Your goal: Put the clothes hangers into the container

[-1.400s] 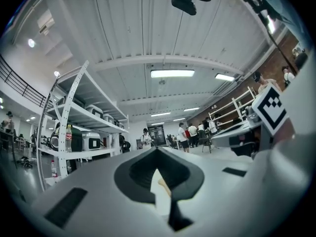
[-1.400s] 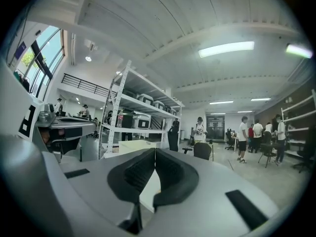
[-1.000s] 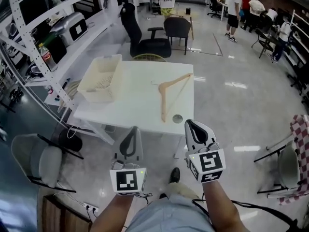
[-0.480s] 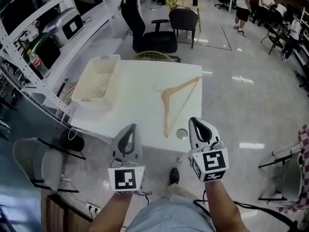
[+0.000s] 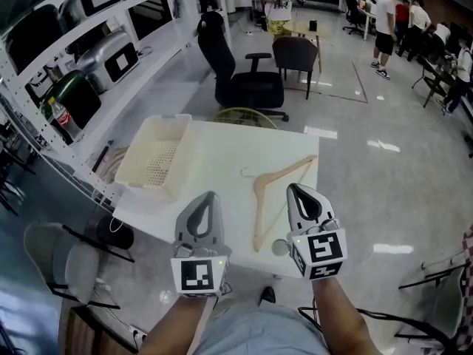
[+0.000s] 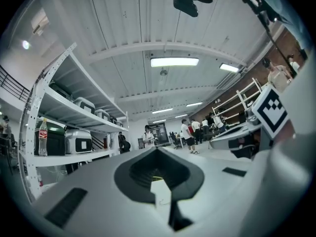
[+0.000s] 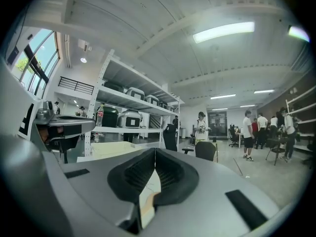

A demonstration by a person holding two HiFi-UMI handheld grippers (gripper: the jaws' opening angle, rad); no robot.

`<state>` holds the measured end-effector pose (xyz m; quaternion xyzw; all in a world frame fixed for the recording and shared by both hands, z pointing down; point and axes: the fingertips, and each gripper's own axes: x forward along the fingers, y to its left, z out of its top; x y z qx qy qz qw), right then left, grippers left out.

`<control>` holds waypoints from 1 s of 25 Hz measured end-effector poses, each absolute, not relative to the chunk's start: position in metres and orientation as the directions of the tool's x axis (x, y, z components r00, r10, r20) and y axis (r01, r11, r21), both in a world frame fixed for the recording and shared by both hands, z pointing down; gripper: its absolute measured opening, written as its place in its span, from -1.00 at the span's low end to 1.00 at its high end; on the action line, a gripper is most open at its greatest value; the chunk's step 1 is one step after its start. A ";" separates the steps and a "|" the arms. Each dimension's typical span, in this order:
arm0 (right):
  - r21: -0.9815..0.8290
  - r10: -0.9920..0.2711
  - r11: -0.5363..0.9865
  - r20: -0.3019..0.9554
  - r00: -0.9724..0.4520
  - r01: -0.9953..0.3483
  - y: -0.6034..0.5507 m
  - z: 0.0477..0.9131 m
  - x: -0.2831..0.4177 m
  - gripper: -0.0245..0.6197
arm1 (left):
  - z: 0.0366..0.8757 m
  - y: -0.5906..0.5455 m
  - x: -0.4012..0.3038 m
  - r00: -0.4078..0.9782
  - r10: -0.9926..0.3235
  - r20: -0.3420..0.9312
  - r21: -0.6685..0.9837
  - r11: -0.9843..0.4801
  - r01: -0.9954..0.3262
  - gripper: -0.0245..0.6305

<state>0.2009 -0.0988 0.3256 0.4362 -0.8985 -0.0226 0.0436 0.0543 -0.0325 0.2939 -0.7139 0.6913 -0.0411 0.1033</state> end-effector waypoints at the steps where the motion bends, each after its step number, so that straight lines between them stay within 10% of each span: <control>1: 0.080 -0.784 0.621 0.054 -0.618 -0.780 -0.104 0.323 0.199 -0.89 | 0.292 -0.037 0.053 0.038 -0.995 -0.089 -0.204 -0.020 -0.979 -0.89; 25: 0.034 -0.825 0.520 0.280 -0.492 -0.853 -0.186 0.412 0.145 -0.89 | 0.343 -0.143 -0.008 0.168 -0.986 0.020 -0.135 -0.170 -0.976 -0.89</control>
